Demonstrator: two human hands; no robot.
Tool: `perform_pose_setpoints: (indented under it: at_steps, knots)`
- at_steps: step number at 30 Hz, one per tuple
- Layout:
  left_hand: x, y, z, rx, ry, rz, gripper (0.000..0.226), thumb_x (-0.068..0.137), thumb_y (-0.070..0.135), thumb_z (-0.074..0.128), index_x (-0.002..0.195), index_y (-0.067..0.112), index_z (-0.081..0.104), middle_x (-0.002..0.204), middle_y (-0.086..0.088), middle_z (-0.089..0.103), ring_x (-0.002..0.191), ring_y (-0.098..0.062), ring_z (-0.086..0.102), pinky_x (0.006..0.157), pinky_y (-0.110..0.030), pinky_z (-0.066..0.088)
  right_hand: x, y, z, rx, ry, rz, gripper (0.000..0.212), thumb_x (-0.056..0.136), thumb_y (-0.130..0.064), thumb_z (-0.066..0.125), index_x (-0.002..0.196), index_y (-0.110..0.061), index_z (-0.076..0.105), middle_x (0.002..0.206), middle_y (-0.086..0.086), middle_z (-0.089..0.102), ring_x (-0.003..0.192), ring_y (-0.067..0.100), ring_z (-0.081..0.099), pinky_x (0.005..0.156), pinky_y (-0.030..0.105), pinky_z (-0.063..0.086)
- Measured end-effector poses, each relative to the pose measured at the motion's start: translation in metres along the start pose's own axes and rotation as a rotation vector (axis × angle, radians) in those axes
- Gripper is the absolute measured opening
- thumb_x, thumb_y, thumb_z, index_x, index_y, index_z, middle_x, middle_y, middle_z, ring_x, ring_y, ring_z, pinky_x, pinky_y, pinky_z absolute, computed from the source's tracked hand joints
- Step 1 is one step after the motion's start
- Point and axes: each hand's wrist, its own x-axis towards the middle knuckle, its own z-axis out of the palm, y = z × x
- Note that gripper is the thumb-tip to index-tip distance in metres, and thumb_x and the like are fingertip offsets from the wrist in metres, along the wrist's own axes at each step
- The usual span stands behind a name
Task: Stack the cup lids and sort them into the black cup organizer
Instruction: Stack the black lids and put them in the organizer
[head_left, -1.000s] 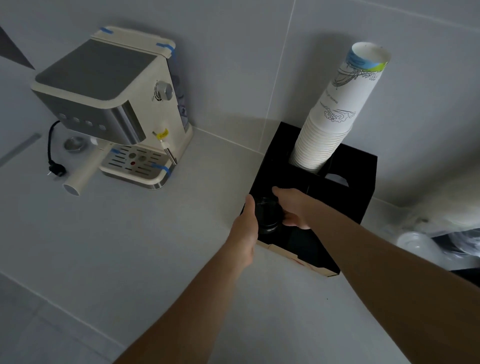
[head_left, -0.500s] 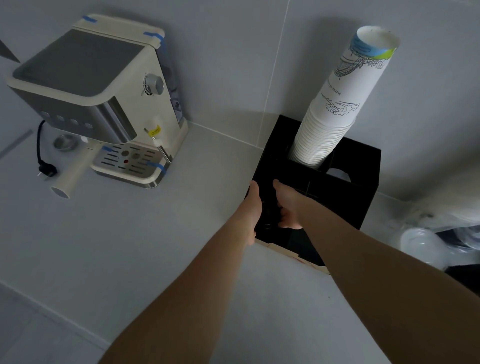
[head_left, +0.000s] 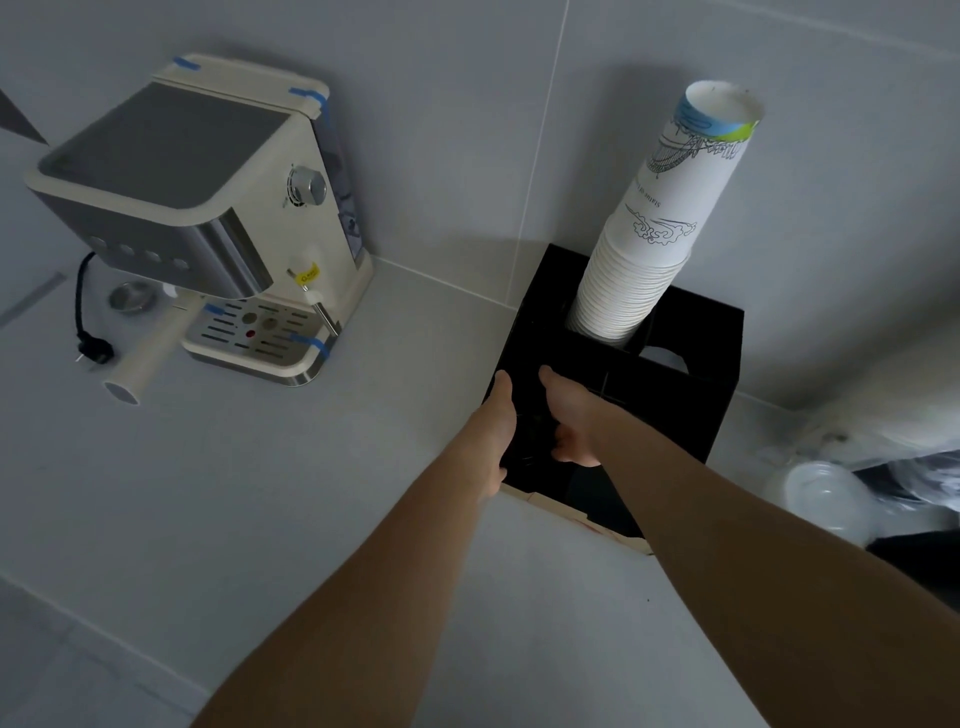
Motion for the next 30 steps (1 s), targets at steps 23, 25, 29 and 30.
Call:
perform_pose_setpoints:
  at_steps: [23,25,29,30]
  knots:
    - [-0.084,-0.046,-0.057,-0.276,-0.276,0.270,0.047,0.095,0.038,0.049,0.131,0.008,0.055,0.126,-0.012,0.063,0.118,-0.024,0.058,0.103,-0.040,0.043,-0.125,0.075,-0.068,0.225,-0.058,-0.346,0.050,0.100,-0.044,0.044,0.131,-0.006,0.057,0.127,0.011,0.065,0.114,0.027,0.063,0.101,0.042,0.048]
    - [-0.095,-0.049,-0.054,-0.289,-0.299,0.288,0.045,0.095,0.038,0.049,0.128,0.009,0.057,0.125,-0.012,0.064,0.117,-0.024,0.060,0.099,-0.039,0.045,-0.140,0.087,-0.080,0.239,-0.044,-0.365,0.046,0.100,-0.043,0.044,0.124,-0.009,0.062,0.122,0.010,0.069,0.111,0.026,0.065,0.097,0.042,0.051]
    - [-0.111,-0.055,-0.048,-0.304,-0.310,0.309,0.042,0.095,0.037,0.049,0.126,0.011,0.059,0.123,-0.012,0.065,0.116,-0.026,0.061,0.094,-0.039,0.049,-0.164,0.103,-0.099,0.284,-0.009,-0.398,0.040,0.100,-0.042,0.044,0.114,-0.011,0.067,0.113,0.009,0.074,0.106,0.026,0.069,0.089,0.040,0.054]
    - [-0.114,-0.057,-0.044,-0.302,-0.305,0.313,0.041,0.095,0.037,0.049,0.126,0.012,0.060,0.123,-0.012,0.066,0.115,-0.027,0.062,0.093,-0.039,0.049,-0.170,0.108,-0.105,0.307,0.002,-0.405,0.040,0.100,-0.041,0.044,0.114,-0.011,0.067,0.111,0.009,0.075,0.105,0.026,0.070,0.087,0.040,0.054]
